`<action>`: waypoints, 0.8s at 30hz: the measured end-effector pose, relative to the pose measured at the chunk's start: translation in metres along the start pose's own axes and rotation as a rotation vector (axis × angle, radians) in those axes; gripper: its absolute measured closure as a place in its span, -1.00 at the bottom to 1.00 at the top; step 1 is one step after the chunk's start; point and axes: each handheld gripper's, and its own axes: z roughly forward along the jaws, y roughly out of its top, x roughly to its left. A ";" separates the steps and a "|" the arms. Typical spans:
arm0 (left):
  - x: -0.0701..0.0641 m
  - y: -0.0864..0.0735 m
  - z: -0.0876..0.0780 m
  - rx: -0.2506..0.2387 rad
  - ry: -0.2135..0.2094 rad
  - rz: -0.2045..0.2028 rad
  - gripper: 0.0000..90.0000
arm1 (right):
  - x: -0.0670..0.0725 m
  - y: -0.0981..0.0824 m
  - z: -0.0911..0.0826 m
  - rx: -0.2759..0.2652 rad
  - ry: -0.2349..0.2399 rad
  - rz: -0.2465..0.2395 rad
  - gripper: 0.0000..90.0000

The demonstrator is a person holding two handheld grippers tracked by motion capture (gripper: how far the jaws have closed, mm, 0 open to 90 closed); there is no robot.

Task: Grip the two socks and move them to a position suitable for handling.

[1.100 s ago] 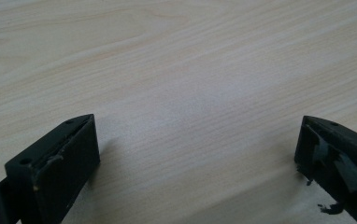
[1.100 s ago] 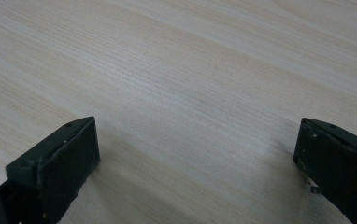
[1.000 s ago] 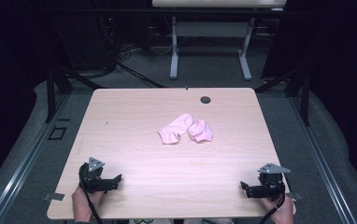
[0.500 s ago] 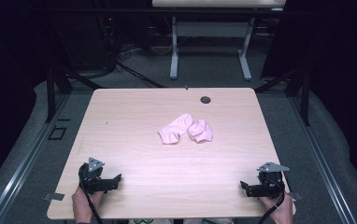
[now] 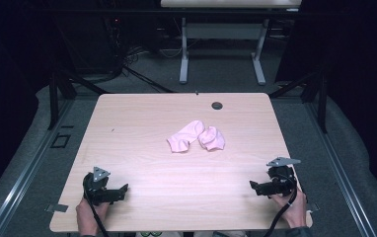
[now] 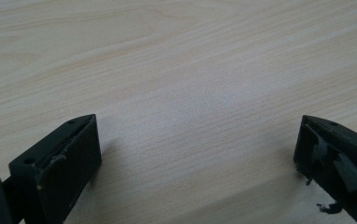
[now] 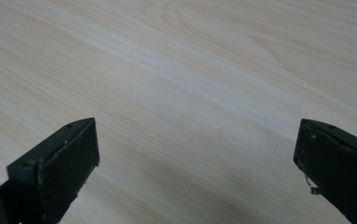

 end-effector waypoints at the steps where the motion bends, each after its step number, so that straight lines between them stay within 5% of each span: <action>1: 0.000 0.000 0.000 0.001 0.000 0.000 -0.99 | 0.001 0.011 0.001 0.008 0.014 -0.008 -1.00; 11: 0.000 0.000 0.000 0.002 0.002 -0.001 -0.99 | 0.009 0.053 0.014 0.047 0.065 -0.049 -1.00; 24: 0.000 0.000 0.000 0.000 0.001 -0.002 -0.99 | 0.020 0.111 0.059 0.097 0.133 -0.077 -1.00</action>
